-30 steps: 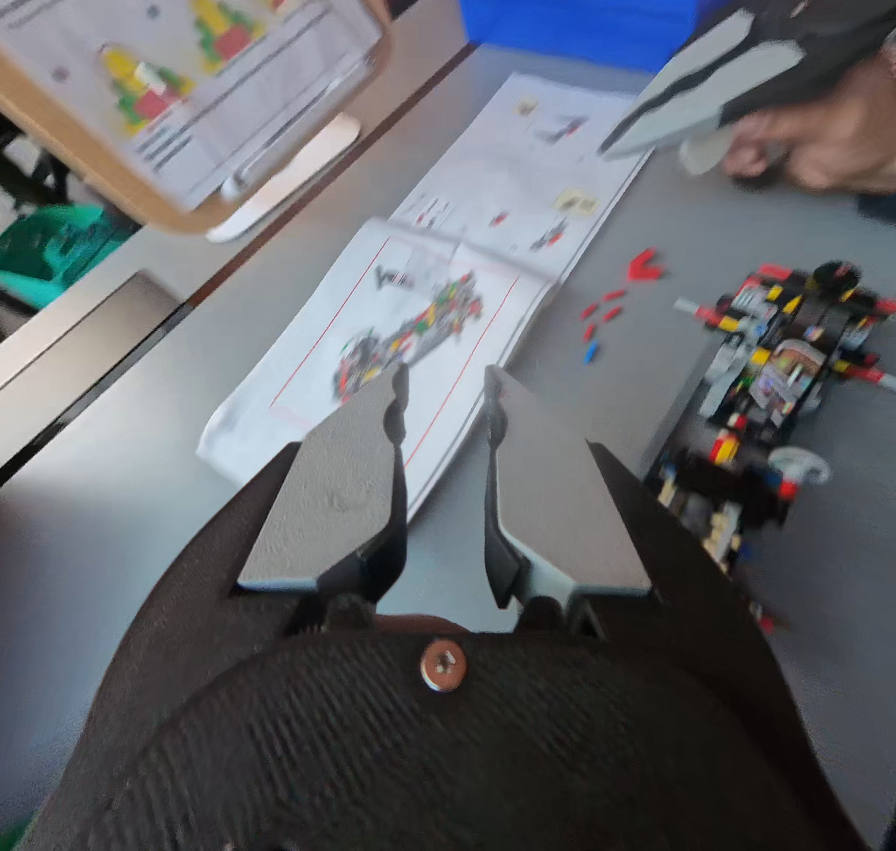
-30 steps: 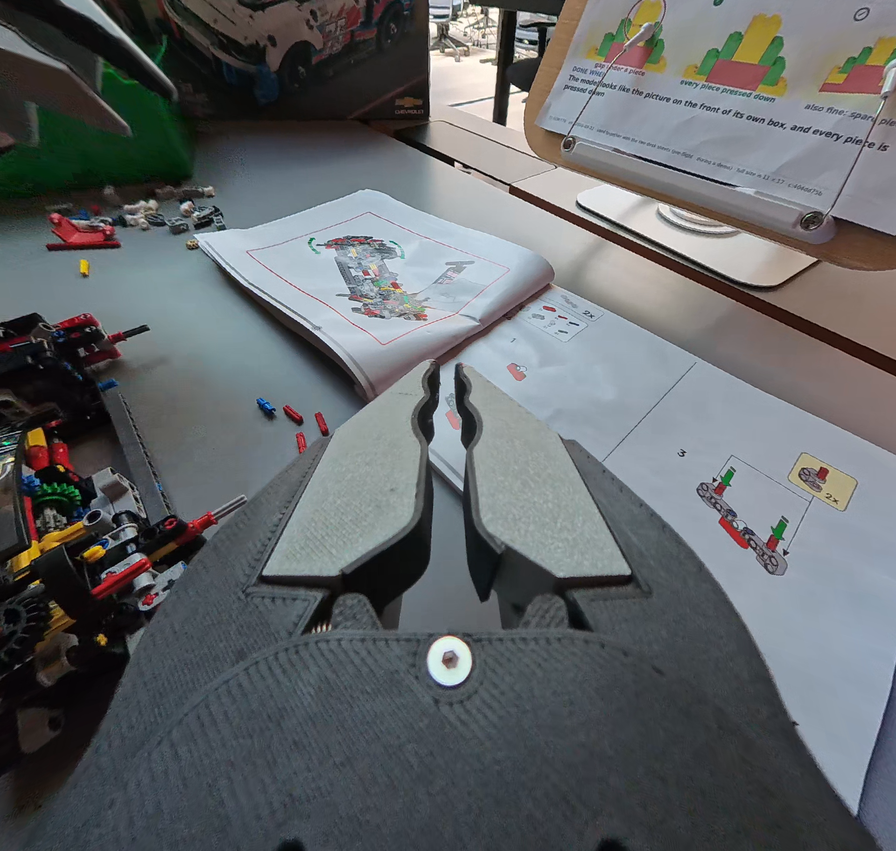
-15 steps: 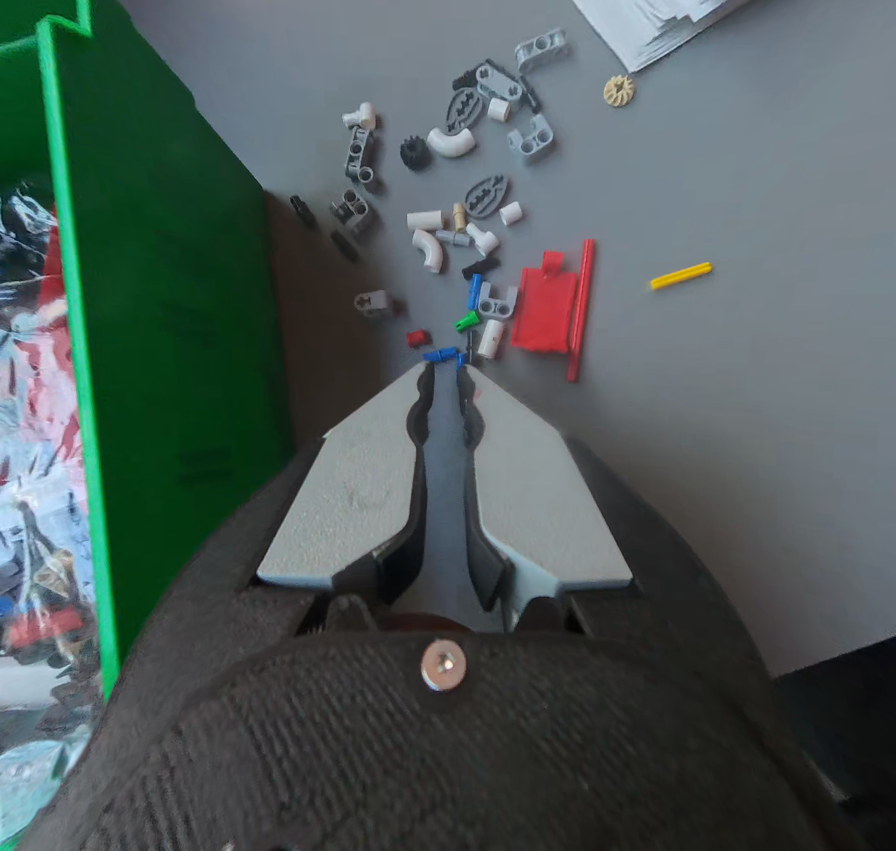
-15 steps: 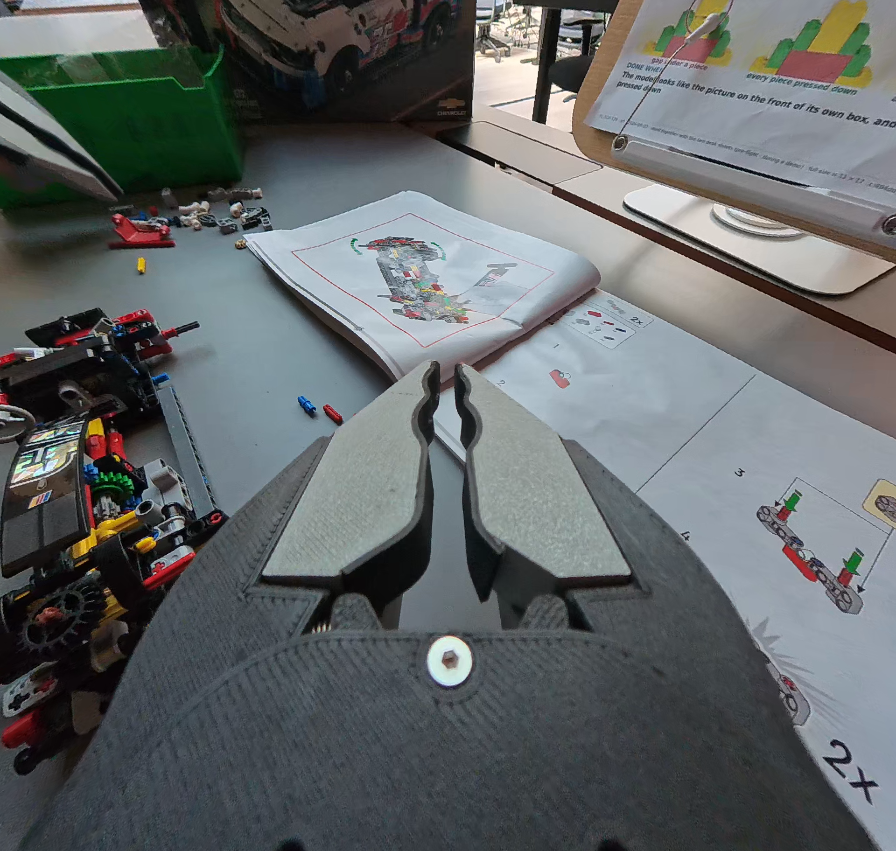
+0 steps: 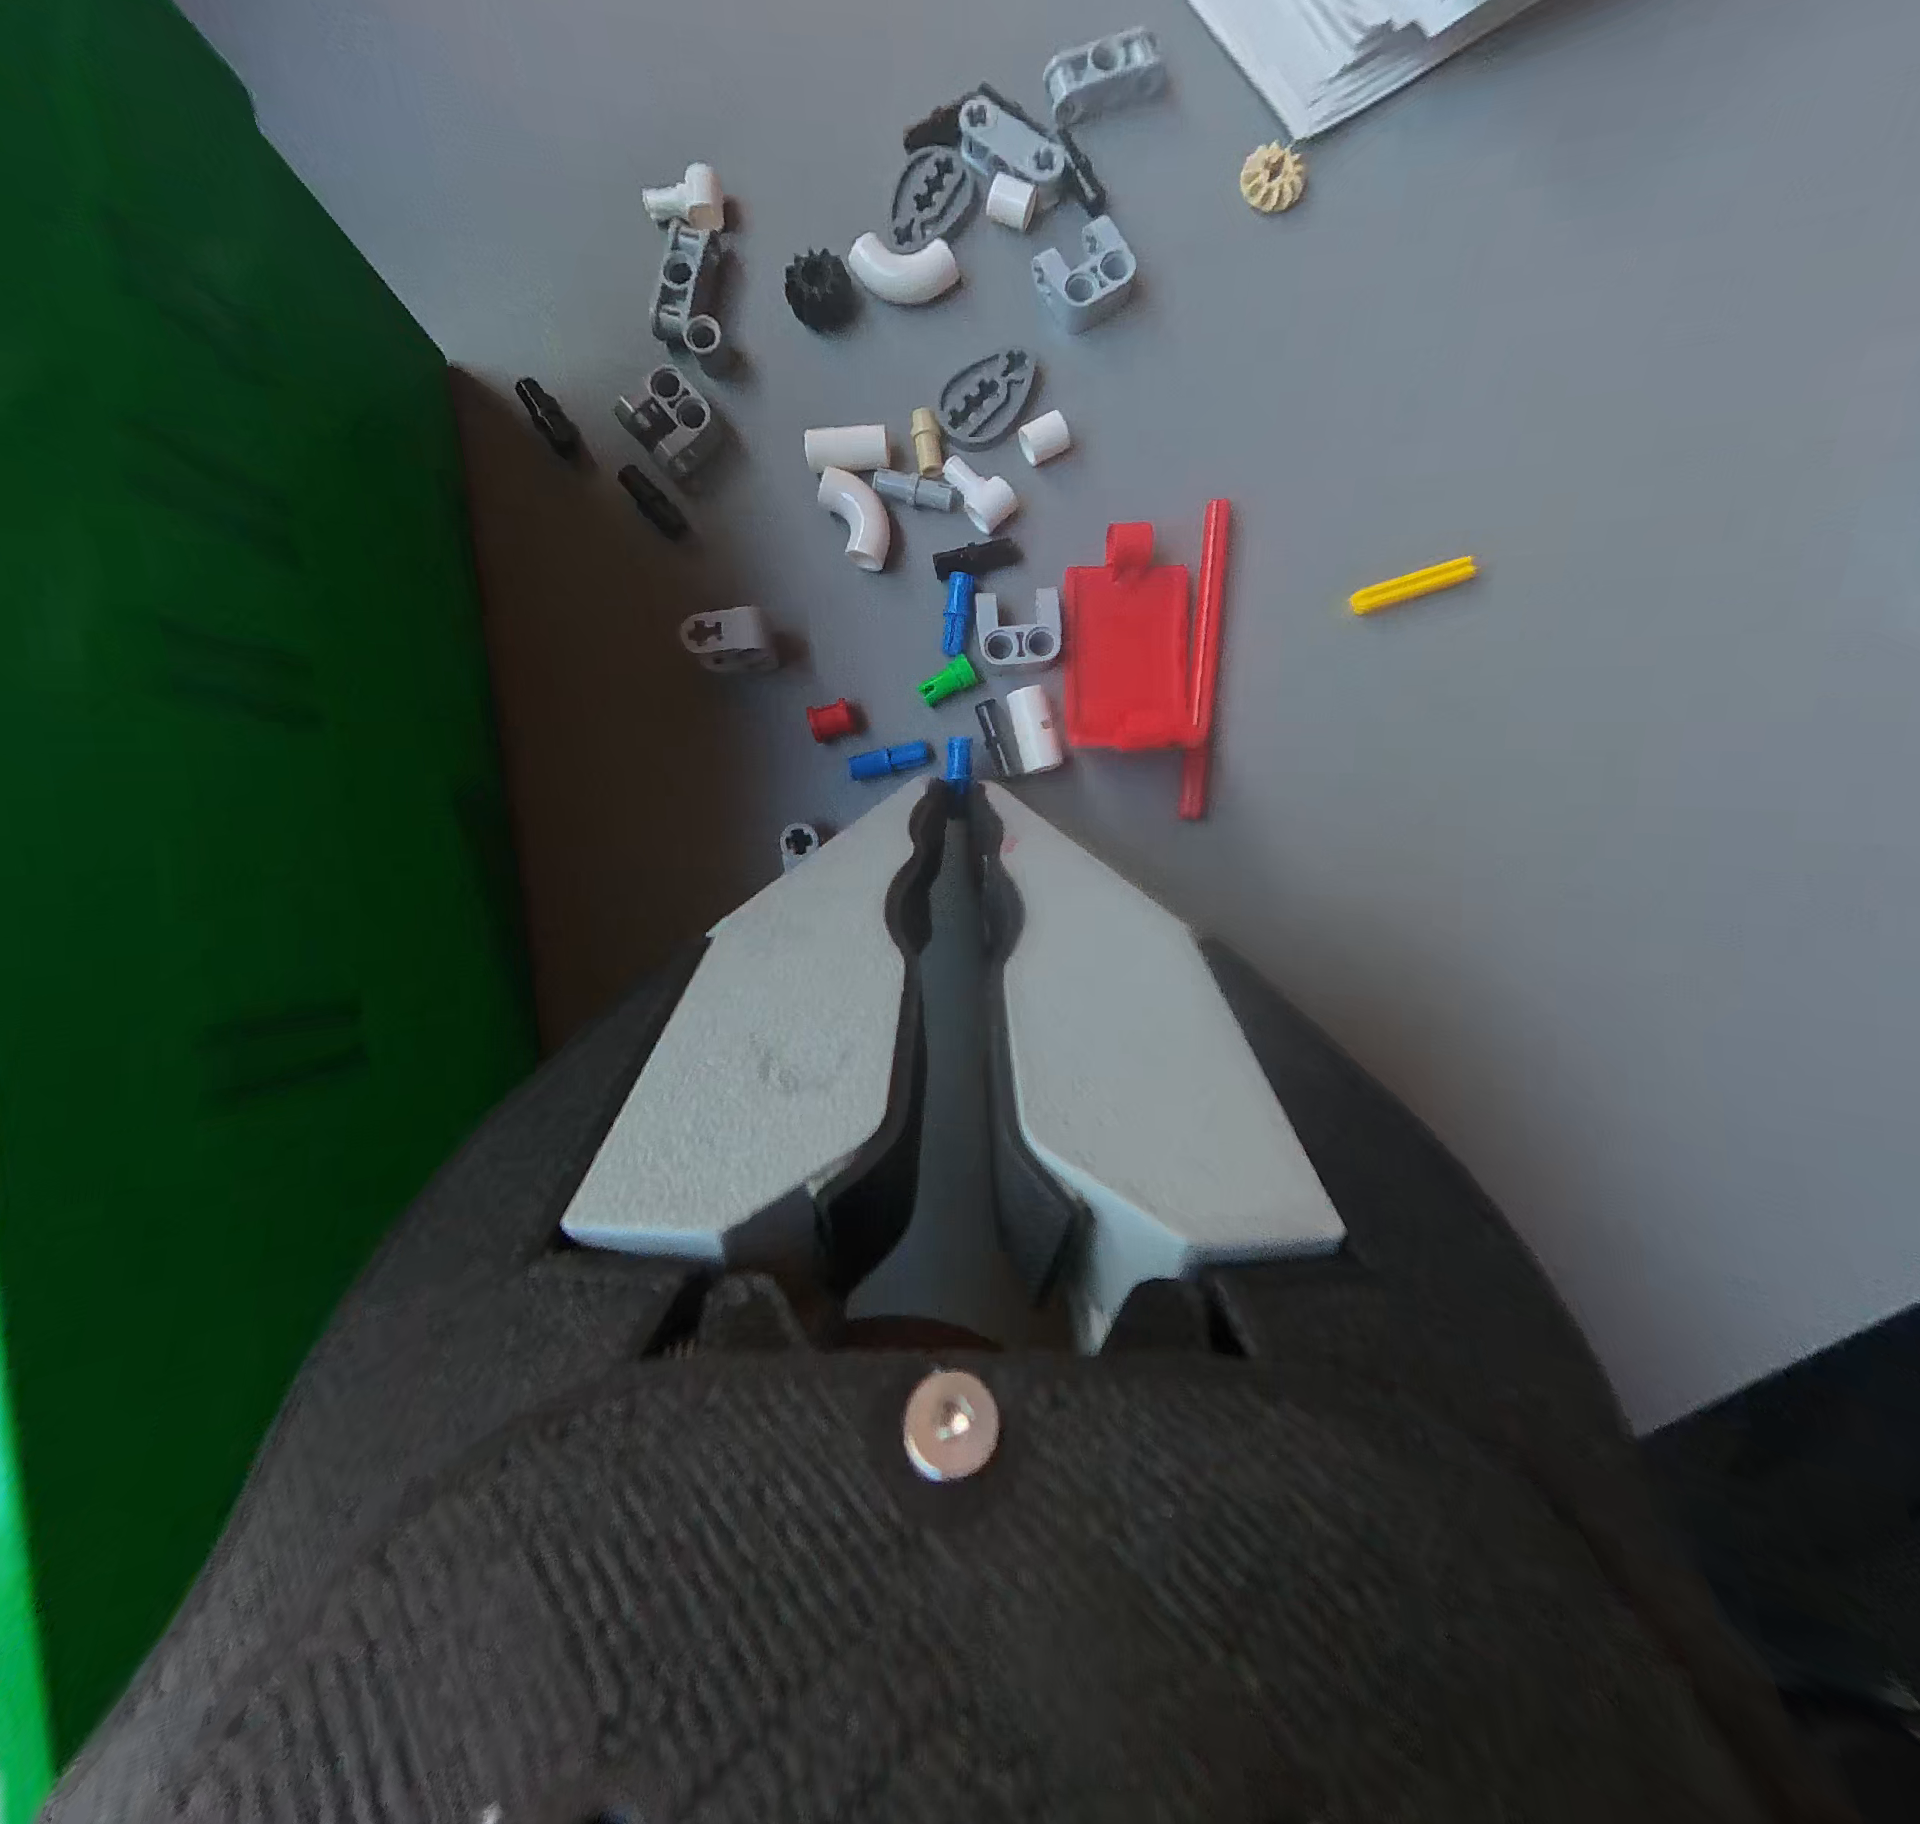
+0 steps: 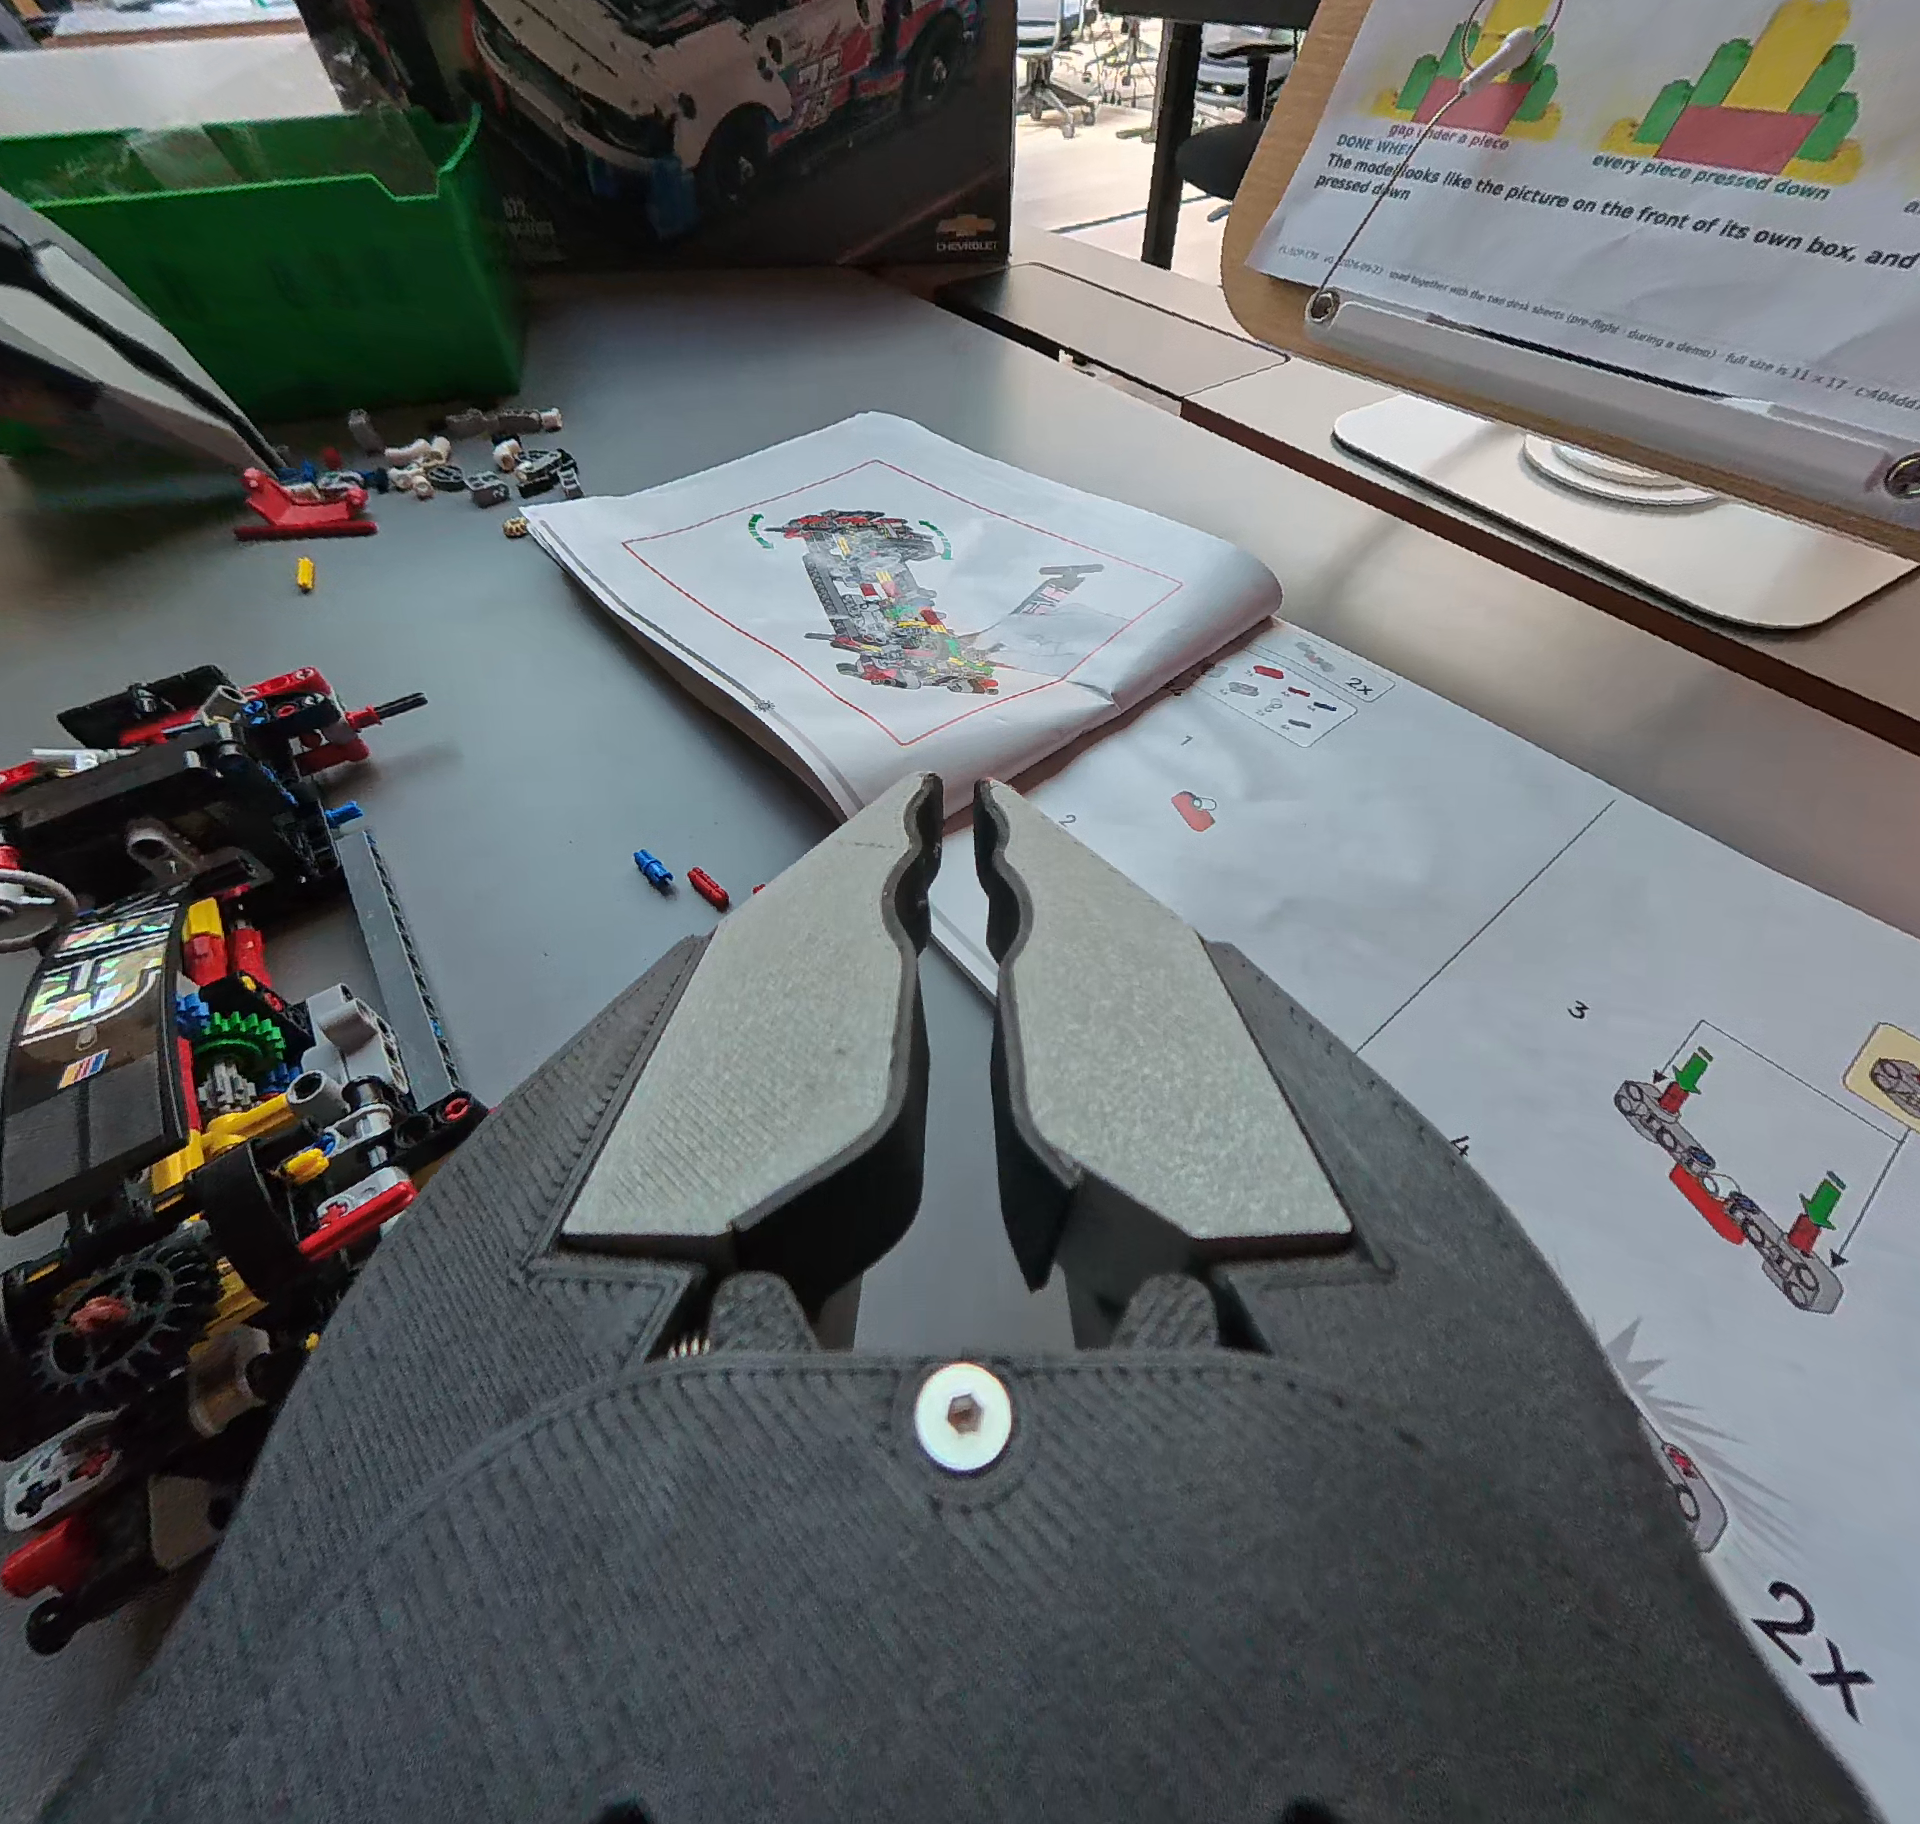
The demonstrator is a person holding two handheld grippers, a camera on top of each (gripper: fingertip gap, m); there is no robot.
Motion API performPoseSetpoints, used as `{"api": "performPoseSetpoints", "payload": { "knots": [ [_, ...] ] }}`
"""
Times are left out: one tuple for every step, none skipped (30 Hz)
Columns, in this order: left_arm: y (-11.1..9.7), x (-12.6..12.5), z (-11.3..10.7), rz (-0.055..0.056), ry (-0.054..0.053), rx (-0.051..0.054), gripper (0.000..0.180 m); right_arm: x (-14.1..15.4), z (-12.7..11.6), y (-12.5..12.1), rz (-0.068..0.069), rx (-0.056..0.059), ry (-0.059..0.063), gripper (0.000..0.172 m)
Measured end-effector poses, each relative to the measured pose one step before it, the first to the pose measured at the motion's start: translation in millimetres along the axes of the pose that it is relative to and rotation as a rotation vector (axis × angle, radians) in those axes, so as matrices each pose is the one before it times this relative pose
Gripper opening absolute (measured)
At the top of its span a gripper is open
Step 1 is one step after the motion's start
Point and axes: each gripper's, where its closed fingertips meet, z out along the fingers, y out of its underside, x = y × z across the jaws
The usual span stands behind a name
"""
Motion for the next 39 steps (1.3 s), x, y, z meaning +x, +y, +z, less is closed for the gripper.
{"api": "performPoseSetpoints", "payload": {
  "knots": [
    [-2.55,-1.37,-4.78,-0.0015,-0.0085,0.0085,0.001,-0.12,0.16,0.04,0.0003,0.0001,-0.001,0.003],
    [-4.2,-2.27,-5.87,0.0052,-0.0216,0.0097,0.001,-0.24,0.34,-0.01,-0.0003,-0.0007,-0.0012,0.003],
    [-7.34,1.21,-6.38,0.0123,-0.0125,0.0183,0.001,-0.31,0.61,0.19,-0.0009,-0.0013,-0.0012,0.003],
    [-11.63,6.77,-5.9,0.0209,0.0056,0.0284,0.001,-0.39,0.64,0.21,-0.0012,-0.0015,-0.0008,0.003],
    [-14.71,12.13,-4.01,0.0331,0.0215,0.0322,0.001,-0.3,0.81,0.31,-0.0009,-0.0019,-0.0011,0.003],
    [-16.76,15.37,-0.5,0.0438,0.0271,0.0295,0.001,-0.44,0.88,0.47,-0.0008,-0.0026,-0.0017,0.003],
    [-18.54,17.54,3.9,0.044,0.0302,0.0265,0.001,-0.38,0.91,0.26,-0.0017,-0.0026,-0.0014,0.003],
    [-19.73,21.15,8.89,0.0414,0.0458,0.0252,0.001,-0.32,0.5,0.11,-0.0029,-0.0021,-0.0006,0.002],
    [-20.21,24.51,13.68,0.038,0.0656,0.0248,0.0,-0.29,0.33,0.09,-0.0033,-0.0015,-0.0006,0.002],
    [-19.23,25.05,18.19,0.0295,0.0747,0.0208,0.0,-0.46,-0.01,-0.02,-0.0034,-0.0005,-0.0008,0.002],
    [-16.44,23.77,21.4,0.0264,0.0774,0.0101,0.0,-0.16,-0.24,-0.17,-0.0034,0.0004,0.0004,0.002],
    [-12.13,19.59,22.64,0.0342,0.0682,-0.008,0.0,0.25,-0.52,-0.13,-0.0026,0.0007,0.0018,0.002],
    [-7.2,11.17,21.62,0.048,0.0346,-0.0324,0.0,0.44,-0.76,-0.34,-0.0017,0.0013,0.0021,0.002],
    [-5.15,1.75,18.54,0.054,-0.0062,-0.0419,0.001,0.52,-0.98,-0.48,-0.0008,0.0022,0.0022,0.002],
    [-5.36,-1.29,15.04,0.0478,-0.0125,-0.0316,0.001,0.78,-1.08,-0.44,0.0002,0.0029,0.0023,0.002],
    [-5.61,0.86,12.13,0.0346,0.0118,-0.0205,0.001,0.68,-1.18,-0.54,0.0013,0.0031,0.0018,0.002],
    [-4.72,1.41,9.83,0.0206,0.0234,-0.0175,0.001,0.64,-0.9,-0.65,0.0018,0.0033,0.001,0.002],
    [-3.54,-1.94,8.27,0.0102,0.0049,-0.0163,0.001,0.68,-0.76,-0.58,0.0016,0.0031,0.0009,0.002],
    [-1.46,-2.18,7.18,0.0112,0.0028,-0.0211,0.001,0.39,-0.42,-0.66,0.0008,0.0021,0.0,0.002],
    [-0.61,-1.26,5.79,0.0102,0.0058,-0.0194,0.001,0.16,-0.12,-0.36,-0.0006,0.0007,-0.001,0.002],
    [-0.76,-0.93,4.39,0.0067,0.0057,-0.0126,0.001,-0.09,0.07,0.01,-0.0019,-0.0011,-0.0009,0.002],
    [-0.77,0.09,3.16,0.0051,0.0103,-0.0097,0.001,-0.27,0.2,0.34,-0.0022,-0.0024,-0.0018,0.003],
    [-0.67,1.33,2.37,0.0067,0.0157,-0.009,0.001,-0.59,0.22,0.37,-0.0021,-0.0027,-0.003,0.003],
    [-0.51,0.61,1.85,0.0067,0.009,-0.0085,0.001,-0.82,0.2,0.06,-0.0027,-0.0018,-0.0028,0.003],
    [-0.42,-0.01,1.77,0.0054,0.0041,-0.008,0.001,-0.66,0.03,-0.35,-0.0043,-0.0006,-0.0014,0.003],
    [-0.67,1.43,1.7,0.0059,0.011,-0.0051,0.001,-0.54,-0.05,-0.34,-0.0053,-0.0005,0.0002,0.002],
    [-1.46,2.23,1.6,0.0037,0.0147,0.001,0.001,-0.54,-0.18,-0.3,-0.0052,-0.0005,0.0005,0.003],
    [-1.04,2.34,1.38,-0.0009,0.0155,0.0005,0.002,-0.41,-0.14,-0.39,-0.0045,0.0001,0.0003,0.003],
    [-0.29,2.32,1.35,-0.003,0.017,-0.0034,0.002,-0.29,-0.22,-0.3,-0.0033,0.0004,0.0004,0.003],
    [0.37,2.16,1.21,-0.002,0.0161,-0.0053,0.003,-0.08,-0.16,-0.2,-0.0018,0.0003,0.0004,0.002],
    [0.52,0.49,0.55,0.0001,0.0052,-0.0039,0.004,-0.06,-0.05,-0.13,-0.0003,0.0003,0.0,0.002],
    [-0.24,-1.55,-0.58,-0.0013,-0.0071,0.004,0.004,0.07,-0.1,-0.02,0.0007,0.0005,-0.0004,0.003],
    [0.42,-1.55,-1.39,-0.0034,-0.0063,0.0012,0.004,-0.11,-0.02,-0.03,0.0014,0.0003,-0.001,0.003],
    [0.2,-1.03,-2.44,-0.0066,-0.0032,0.0051,0.005,0.0,0.07,0.08,0.0017,0.0001,-0.0014,0.003],
    [-0.08,-0.62,-3.26,-0.0081,-0.0013,0.0091,0.006,-0.13,0.0,0.08,0.0013,0.0002,-0.0012,0.003],
    [0.59,-0.42,-4.25,-0.0083,-0.0018,0.0071,0.007,-0.04,0.04,-0.02,0.0004,0.0001,-0.0007,0.003],
    [1.4,-0.75,-5.32,-0.008,-0.0061,0.0049,0.008,-0.08,0.05,0.2,-0.0005,-0.0009,-0.0005,0.003],
    [1.91,-0.78,-6.62,-0.0056,-0.0094,0.0063,0.009,-0.18,0.06,0.26,-0.001,-0.0015,-0.0005,0.003],
    [3.04,-0.81,-7.83,-0.0053,-0.0132,0.0052,0.009,-0.3,0.08,0.22,-0.0008,-0.0012,-0.0013,0.003]
  ]
}}
